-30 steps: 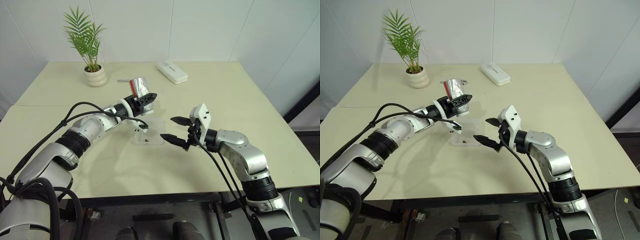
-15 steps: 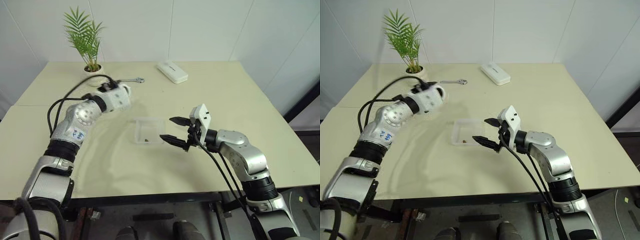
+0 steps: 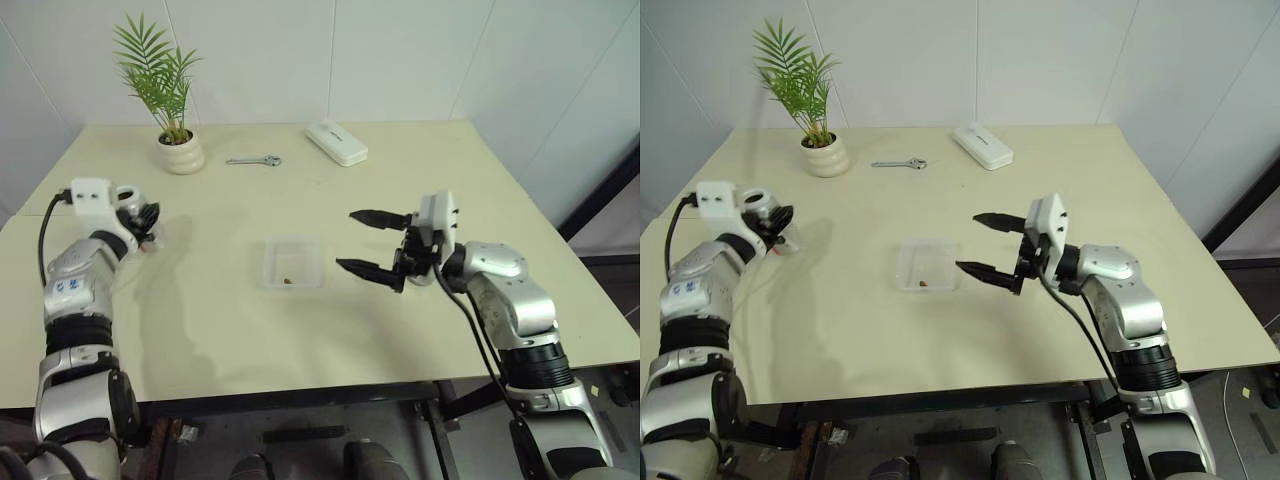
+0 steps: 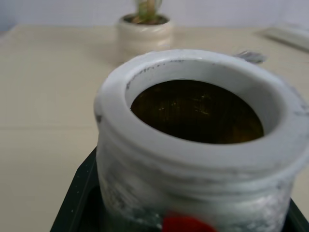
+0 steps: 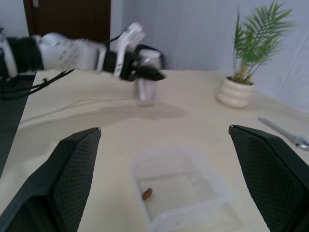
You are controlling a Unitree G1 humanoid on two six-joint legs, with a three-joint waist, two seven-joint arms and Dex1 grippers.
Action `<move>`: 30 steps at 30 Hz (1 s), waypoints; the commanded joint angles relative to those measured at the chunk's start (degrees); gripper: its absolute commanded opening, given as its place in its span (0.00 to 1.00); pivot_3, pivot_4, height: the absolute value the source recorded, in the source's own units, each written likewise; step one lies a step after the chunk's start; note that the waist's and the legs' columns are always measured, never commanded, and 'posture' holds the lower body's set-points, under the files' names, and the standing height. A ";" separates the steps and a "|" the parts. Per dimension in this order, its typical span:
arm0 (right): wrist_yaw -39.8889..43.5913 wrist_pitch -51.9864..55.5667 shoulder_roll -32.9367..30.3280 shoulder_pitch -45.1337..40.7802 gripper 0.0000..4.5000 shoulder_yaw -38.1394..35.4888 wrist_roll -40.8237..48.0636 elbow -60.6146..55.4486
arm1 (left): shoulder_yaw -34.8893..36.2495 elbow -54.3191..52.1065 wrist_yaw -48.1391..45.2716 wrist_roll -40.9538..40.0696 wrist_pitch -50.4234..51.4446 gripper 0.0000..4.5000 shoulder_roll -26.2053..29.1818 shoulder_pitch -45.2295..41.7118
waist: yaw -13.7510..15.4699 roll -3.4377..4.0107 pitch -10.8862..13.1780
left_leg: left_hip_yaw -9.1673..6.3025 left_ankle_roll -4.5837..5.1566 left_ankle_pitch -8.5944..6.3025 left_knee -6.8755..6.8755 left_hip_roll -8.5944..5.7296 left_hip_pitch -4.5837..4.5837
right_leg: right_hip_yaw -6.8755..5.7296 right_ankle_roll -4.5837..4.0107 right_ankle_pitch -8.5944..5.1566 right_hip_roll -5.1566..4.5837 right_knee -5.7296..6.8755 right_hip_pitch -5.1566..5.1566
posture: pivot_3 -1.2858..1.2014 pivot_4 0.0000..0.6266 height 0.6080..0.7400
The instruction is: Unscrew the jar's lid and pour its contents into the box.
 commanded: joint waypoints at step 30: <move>0.00 -0.11 -3.10 1.68 1.00 1.10 -1.50 -2.73 | 3.45 -3.19 -0.16 -3.34 -14.93 1.00 0.87 13.98 | 0.88 0.00 0.00 | 0.04 -0.05 -0.05 -0.12 0.02 0.01 | 0.00 -0.07 -0.03 0.00 -0.14 -0.03 | 0.52 0.24 1.00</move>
